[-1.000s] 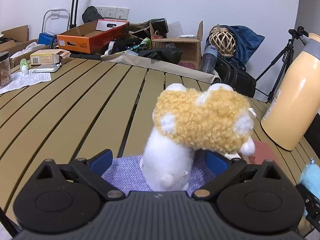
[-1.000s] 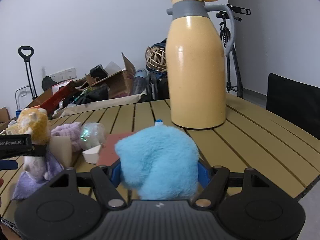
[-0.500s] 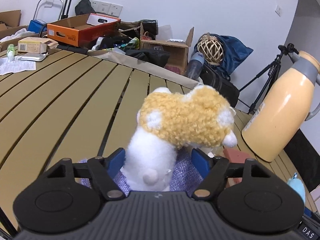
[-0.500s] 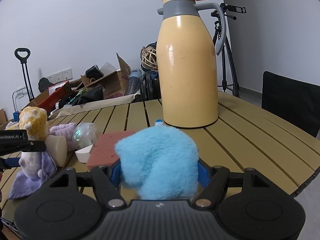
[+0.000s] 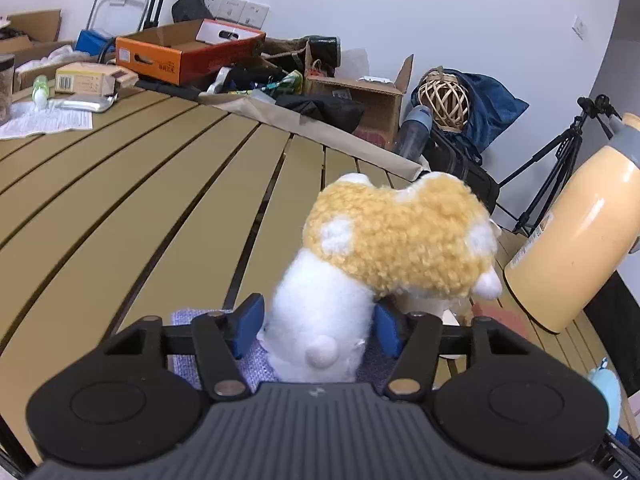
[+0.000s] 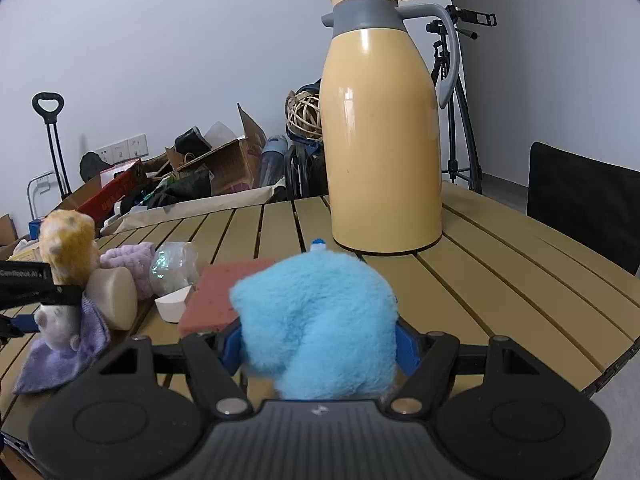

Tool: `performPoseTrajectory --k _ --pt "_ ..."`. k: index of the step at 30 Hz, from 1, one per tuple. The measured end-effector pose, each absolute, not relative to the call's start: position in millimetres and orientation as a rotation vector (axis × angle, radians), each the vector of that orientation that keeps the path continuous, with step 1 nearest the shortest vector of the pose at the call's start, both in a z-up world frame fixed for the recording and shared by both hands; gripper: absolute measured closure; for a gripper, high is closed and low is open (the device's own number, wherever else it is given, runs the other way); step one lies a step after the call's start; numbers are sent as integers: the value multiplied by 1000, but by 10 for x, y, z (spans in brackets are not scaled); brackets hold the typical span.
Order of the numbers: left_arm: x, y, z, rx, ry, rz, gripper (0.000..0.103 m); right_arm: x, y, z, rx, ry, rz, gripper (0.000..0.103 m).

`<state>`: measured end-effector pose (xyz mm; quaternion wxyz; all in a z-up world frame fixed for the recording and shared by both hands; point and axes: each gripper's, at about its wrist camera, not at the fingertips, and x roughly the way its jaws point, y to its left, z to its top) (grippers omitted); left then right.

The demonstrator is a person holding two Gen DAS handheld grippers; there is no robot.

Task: Organize soft objects
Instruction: 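Close the left tool on the white-and-yellow plush while the right tool grips the light blue plush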

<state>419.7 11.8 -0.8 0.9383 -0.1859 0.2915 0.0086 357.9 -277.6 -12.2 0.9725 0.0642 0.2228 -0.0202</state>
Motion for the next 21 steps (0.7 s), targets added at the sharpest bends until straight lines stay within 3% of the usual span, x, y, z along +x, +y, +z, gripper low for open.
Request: performPoseTrajectory --k 21 --pt "4079 84 94 -308 526 4 57 3535 -2737 -119 128 442 -30 33"
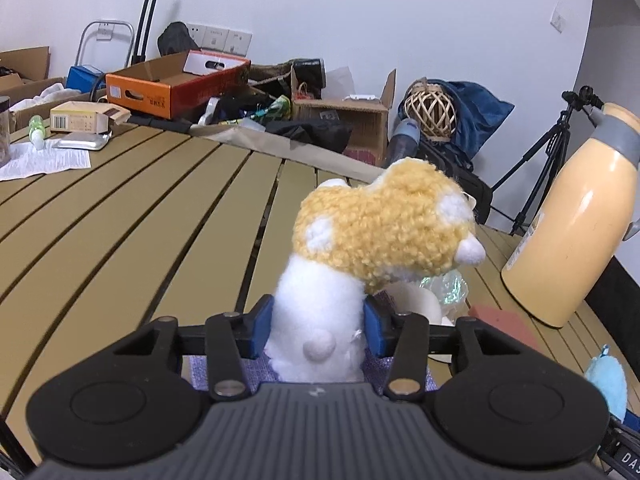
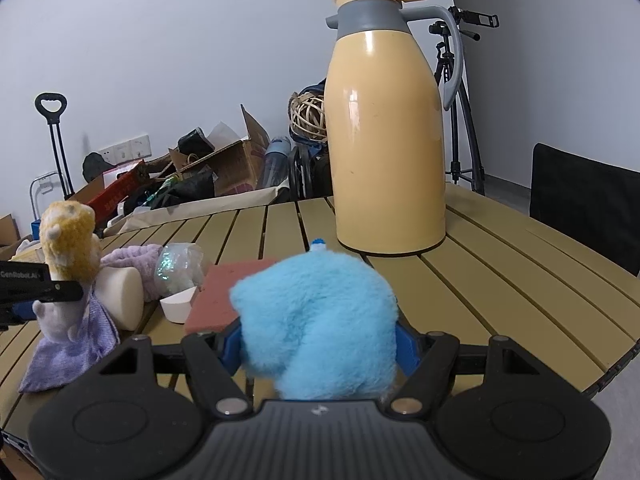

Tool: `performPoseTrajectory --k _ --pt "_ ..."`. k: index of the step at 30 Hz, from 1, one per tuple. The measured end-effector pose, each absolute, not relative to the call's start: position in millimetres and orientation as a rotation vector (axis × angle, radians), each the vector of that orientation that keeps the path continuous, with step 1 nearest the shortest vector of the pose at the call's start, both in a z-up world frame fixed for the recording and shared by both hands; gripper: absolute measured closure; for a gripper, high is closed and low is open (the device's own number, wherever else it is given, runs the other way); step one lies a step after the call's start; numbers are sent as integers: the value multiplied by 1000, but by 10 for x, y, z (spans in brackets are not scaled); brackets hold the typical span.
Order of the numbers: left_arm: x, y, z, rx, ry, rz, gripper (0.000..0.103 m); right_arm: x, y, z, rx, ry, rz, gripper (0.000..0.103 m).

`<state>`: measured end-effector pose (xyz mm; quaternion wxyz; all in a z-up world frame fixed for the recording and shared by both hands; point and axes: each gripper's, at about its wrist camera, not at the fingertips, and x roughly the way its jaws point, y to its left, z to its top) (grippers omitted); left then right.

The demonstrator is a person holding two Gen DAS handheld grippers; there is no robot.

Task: Organize soft objects
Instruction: 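Close the left tool on the white-and-yellow plush while the right tool grips the light blue plush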

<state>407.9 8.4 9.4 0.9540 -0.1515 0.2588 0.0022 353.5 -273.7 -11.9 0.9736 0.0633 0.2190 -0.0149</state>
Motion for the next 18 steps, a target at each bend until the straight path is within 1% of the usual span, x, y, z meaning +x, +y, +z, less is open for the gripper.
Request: performPoseTrajectory --k 9,18 --pt "3877 126 218 -271 475 18 57 3495 -2657 -92 123 434 -2 33" --pt "3498 186 352 -218 413 33 57 3331 -2521 -26 118 413 47 33"
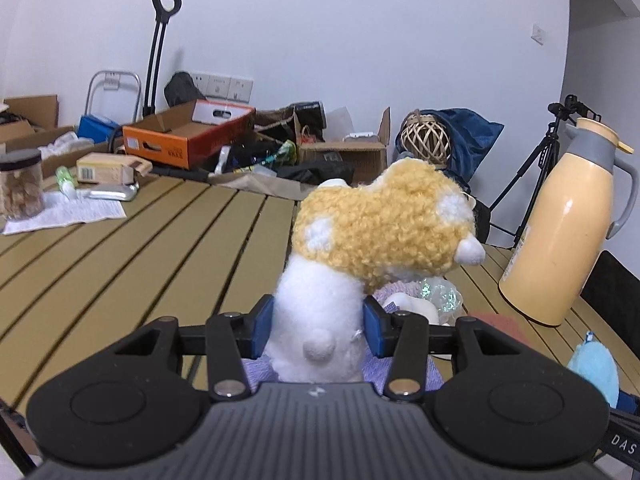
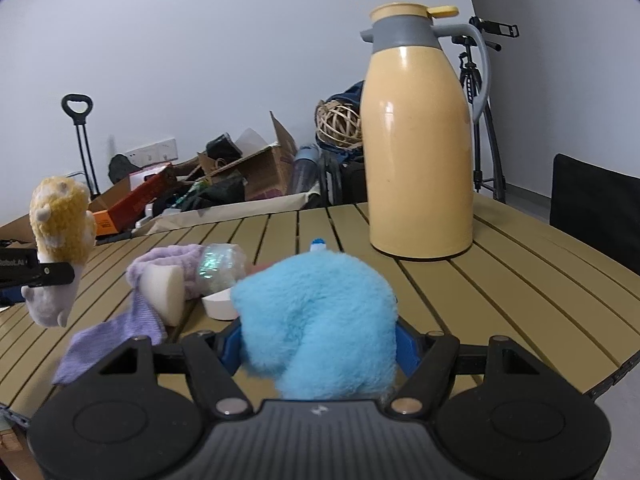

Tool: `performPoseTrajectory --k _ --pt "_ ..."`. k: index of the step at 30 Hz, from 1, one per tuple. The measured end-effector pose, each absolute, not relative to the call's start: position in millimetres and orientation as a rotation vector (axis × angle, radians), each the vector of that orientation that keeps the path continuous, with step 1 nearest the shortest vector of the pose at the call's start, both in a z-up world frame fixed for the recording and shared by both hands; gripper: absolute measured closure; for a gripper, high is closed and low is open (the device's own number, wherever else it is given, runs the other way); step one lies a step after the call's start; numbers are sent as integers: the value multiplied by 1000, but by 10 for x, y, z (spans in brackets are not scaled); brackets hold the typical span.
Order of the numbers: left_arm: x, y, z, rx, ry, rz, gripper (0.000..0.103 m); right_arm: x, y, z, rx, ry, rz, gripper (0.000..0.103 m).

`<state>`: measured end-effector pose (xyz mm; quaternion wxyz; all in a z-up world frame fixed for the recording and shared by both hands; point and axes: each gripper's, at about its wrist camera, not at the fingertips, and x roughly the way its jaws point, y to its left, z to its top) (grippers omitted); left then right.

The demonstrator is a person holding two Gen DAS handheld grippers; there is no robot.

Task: Organize soft objects
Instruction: 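Lift both held plush toys off the table and lower them over the black bin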

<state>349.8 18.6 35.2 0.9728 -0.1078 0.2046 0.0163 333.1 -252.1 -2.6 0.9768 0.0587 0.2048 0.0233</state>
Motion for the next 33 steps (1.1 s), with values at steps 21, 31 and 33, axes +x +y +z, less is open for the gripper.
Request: performPoseTrajectory --k 21,31,33 --pt "2389 378 307 -164 365 87 57 2560 -2250 -65 112 404 155 33" --pt "1923 513 160 -138 381 115 57 2226 -2190 -191 103 442 188 33" --pt "1848 533 113 -131 393 121 57 2167 -2174 -229 99 455 193 33"
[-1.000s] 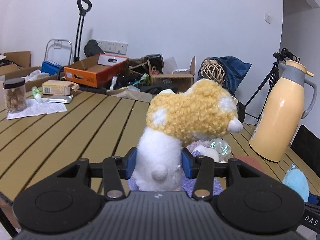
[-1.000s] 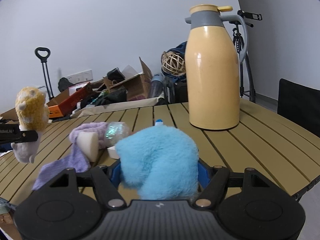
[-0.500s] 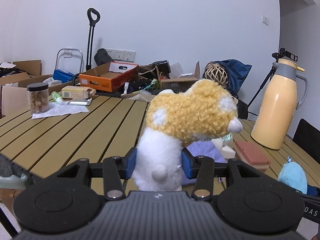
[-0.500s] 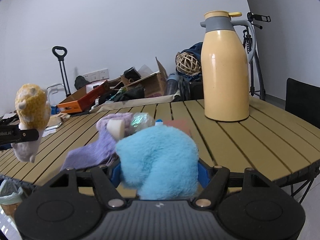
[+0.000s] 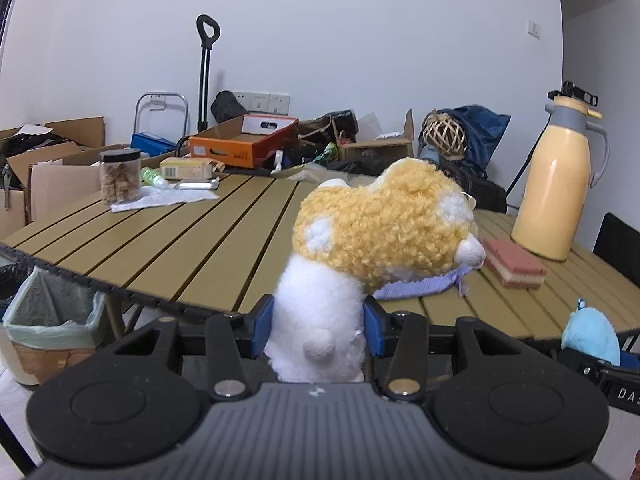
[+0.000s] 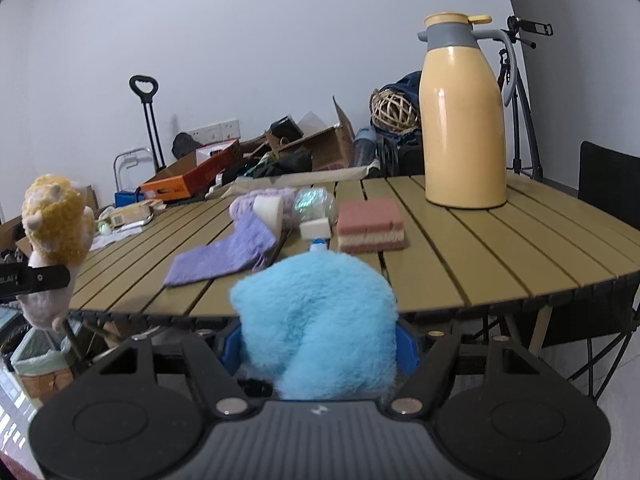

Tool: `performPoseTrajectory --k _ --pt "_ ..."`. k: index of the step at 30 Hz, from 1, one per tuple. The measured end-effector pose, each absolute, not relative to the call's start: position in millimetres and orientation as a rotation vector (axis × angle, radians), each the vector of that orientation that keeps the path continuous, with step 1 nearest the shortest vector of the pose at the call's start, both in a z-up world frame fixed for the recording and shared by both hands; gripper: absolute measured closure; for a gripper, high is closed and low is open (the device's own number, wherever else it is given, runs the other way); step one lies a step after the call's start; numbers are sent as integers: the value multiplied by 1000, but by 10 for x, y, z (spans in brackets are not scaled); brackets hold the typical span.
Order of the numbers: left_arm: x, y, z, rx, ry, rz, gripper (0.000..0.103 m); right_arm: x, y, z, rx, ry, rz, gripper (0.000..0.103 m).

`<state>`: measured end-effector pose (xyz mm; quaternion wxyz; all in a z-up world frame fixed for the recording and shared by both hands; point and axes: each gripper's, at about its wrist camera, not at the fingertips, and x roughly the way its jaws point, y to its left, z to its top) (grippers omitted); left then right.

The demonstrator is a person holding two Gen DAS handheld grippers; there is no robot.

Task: Organize soft objects
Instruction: 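Lift both held plush toys off the table and lower them over the black bin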

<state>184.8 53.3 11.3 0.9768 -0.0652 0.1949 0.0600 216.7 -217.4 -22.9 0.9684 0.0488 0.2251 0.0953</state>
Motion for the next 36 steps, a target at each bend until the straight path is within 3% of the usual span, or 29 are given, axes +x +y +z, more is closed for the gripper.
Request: performPoseTrajectory --k 17,36 --pt "1407 594 -309 -48 496 138 57 1839 -2063 -648 16 614 223 33" --pt "1618 664 -1022 30 791 151 57 1870 -1956 -1289 -70 859 236 33"
